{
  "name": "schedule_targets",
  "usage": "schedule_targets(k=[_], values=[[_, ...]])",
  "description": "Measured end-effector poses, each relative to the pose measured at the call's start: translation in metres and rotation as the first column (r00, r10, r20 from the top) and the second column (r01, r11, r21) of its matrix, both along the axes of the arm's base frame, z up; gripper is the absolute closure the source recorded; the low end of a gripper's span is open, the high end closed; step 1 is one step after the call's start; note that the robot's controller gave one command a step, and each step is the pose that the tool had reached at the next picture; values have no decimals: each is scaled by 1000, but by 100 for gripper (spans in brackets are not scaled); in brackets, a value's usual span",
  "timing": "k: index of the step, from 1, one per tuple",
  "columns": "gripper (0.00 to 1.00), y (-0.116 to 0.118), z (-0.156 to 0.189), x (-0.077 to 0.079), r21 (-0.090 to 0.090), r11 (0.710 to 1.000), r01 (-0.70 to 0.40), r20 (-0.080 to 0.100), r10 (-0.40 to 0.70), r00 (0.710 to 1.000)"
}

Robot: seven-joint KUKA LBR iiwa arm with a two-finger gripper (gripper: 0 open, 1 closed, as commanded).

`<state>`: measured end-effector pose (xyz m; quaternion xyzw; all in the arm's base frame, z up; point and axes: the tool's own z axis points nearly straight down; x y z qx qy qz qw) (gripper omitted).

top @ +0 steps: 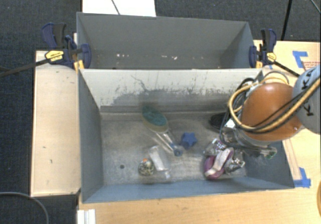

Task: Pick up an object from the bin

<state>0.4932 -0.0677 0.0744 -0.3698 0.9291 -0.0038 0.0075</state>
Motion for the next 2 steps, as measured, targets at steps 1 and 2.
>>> schedule_targets(k=[1, 2], values=[[100, -28, 118, -3, -1, 995, -96, -8, 96, 995], [100, -22, 188, 4, -1, 935, -355, -10, 355, 935]])
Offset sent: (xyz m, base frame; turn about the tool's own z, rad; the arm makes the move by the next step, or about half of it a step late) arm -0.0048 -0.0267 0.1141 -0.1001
